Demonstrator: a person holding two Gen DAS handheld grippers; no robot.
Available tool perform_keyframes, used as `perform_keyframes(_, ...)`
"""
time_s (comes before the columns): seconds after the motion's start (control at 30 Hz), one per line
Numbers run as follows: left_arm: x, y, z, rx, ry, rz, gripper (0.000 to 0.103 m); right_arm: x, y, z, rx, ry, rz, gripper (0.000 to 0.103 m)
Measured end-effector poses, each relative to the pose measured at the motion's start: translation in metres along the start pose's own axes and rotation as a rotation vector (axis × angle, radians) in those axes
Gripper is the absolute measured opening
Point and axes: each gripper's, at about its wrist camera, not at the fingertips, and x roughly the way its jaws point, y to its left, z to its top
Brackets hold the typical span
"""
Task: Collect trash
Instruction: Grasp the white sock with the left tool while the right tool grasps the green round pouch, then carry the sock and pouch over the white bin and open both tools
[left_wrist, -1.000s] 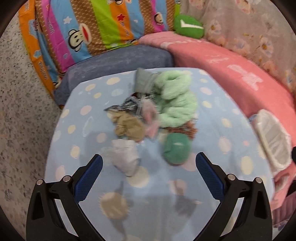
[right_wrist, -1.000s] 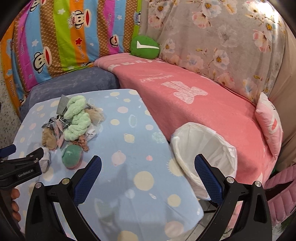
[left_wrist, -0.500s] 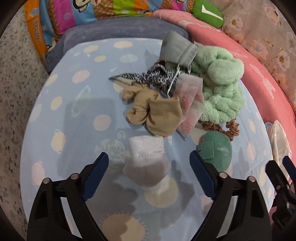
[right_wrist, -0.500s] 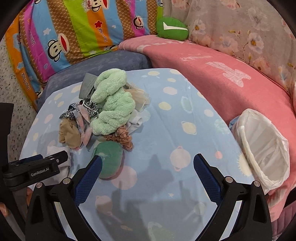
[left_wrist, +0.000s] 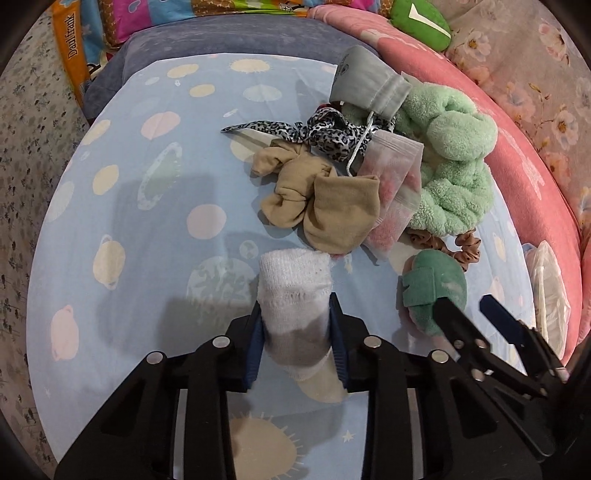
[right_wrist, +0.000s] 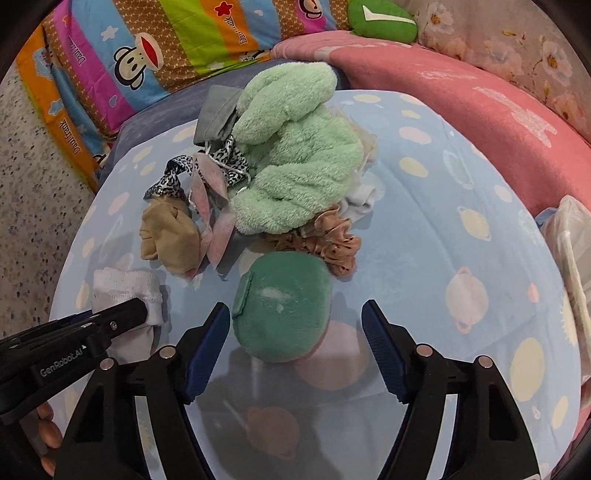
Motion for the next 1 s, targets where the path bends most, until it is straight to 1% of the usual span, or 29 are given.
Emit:
perform_keyframes(0.1,-0.005,-0.001,-0.001,0.012,-0.012,0.015,0.030,0.010,0.005,0.000,-0.003,0.022,0.013,0.069)
perform_keyframes(0.13,-0.007,-0.002,-0.001,0.019,-0.018,0.021,0.030,0.015,0.006,-0.001,-0.007,0.029,0.015,0.066)
perform_keyframes(0.17,-0.009,-0.003,-0.001,0.024,-0.023,0.026,0.030,0.018,0.007,-0.002,-0.009,0.040,0.015,0.056)
perform_keyframes(0.2,-0.011,-0.004,0.000,0.027,-0.027,0.031,0.030,0.021,0.008,-0.002,-0.006,0.053,0.018,0.054)
perform_keyframes(0.27,-0.016,-0.007,0.000,0.036,-0.037,0.034,0.030,0.017,0.007,-0.003,0.001,0.041,0.033,0.049)
perform_keyframes(0.33,-0.022,-0.012,-0.001,0.052,-0.048,0.043,0.030,0.010,0.006,-0.002,-0.001,0.030,0.056,0.047)
perform_keyframes(0.43,-0.034,-0.023,0.000,0.080,-0.075,0.047,0.030,-0.011,0.000,0.002,0.004,-0.012,0.050,0.047)
perform_keyframes(0.53,-0.048,-0.039,0.002,0.107,-0.102,0.027,0.030,-0.038,-0.010,0.010,0.011,-0.063,0.024,0.047)
perform_keyframes(0.73,-0.076,-0.093,0.008,0.192,-0.165,-0.028,0.031,-0.096,-0.049,0.028,0.048,-0.166,-0.046,0.048)
perform_keyframes(0.9,-0.095,-0.153,0.009,0.281,-0.210,-0.084,0.031,-0.141,-0.094,0.035,0.099,-0.242,-0.111,0.048)
perform_keyframes(1.0,-0.104,-0.193,0.008,0.339,-0.234,-0.123,0.031,-0.164,-0.124,0.035,0.132,-0.271,-0.162,0.048)
